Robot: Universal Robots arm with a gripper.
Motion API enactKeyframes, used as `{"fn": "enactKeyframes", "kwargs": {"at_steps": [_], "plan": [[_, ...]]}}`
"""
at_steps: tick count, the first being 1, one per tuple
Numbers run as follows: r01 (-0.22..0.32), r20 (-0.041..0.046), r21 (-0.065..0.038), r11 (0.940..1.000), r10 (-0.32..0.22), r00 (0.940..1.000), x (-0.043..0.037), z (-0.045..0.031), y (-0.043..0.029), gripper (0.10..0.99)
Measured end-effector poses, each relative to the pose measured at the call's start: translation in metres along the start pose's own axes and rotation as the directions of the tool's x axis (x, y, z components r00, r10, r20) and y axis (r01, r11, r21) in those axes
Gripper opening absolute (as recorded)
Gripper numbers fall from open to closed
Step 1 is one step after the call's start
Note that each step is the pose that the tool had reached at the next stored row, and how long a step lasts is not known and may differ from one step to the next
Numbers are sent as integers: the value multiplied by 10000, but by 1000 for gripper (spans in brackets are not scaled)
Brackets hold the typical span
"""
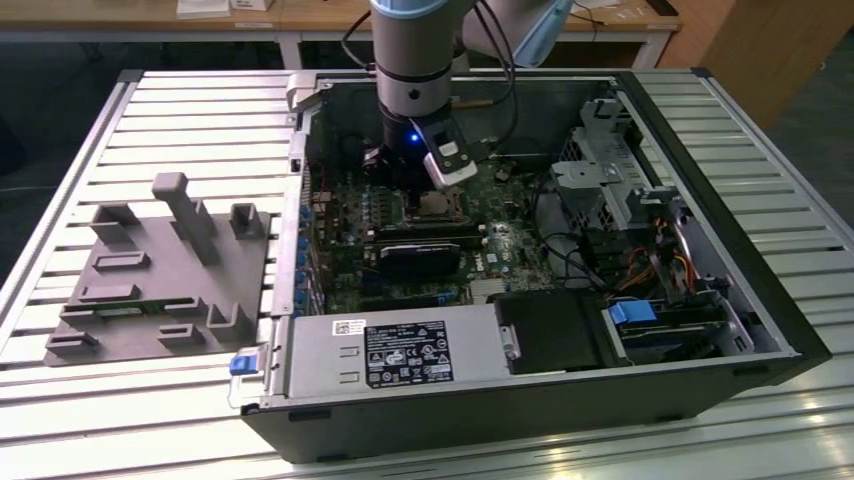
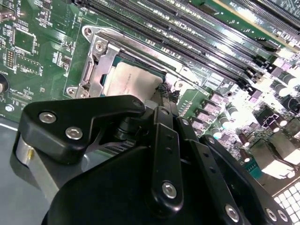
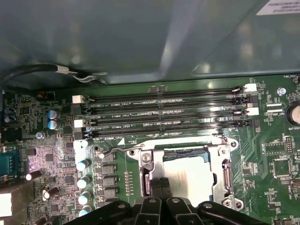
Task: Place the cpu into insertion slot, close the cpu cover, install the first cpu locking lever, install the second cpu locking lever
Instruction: 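Close the cpu cover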
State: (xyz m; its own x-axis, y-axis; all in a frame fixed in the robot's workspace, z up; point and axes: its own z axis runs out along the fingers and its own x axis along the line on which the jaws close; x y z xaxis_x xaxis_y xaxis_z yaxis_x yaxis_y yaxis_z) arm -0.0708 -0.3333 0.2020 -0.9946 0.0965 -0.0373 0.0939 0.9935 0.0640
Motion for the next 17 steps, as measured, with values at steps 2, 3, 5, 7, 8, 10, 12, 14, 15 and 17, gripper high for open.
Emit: {"fn": "enactKeyframes", "kwargs": {"at_steps": [2, 3, 5, 7, 8, 10, 12, 14, 15, 17], "plan": [[61, -3, -3, 10000, -61, 10000, -1, -2, 0, 102], [121, -7, -6, 9999, -121, 9999, -1, -2, 0, 102], [285, -19, -11, 9996, -285, 9996, -1, -3, 0, 102], [509, -33, -19, 9987, -509, 9987, -1, -3, 0, 102], [621, -41, -23, 9981, -621, 9981, -1, -3, 0, 102], [742, -47, -27, 9972, -743, 9972, 0, -6, 0, 102], [771, -50, -28, 9970, -771, 9970, -1, -17, 1, 102], [784, -49, -31, 9969, -784, 9969, -2, -27, 2, 102], [787, -49, -31, 9969, -788, 9969, -2, -27, 2, 102], [795, -48, -33, 9968, -796, 9968, -1, -25, 2, 102]]}}
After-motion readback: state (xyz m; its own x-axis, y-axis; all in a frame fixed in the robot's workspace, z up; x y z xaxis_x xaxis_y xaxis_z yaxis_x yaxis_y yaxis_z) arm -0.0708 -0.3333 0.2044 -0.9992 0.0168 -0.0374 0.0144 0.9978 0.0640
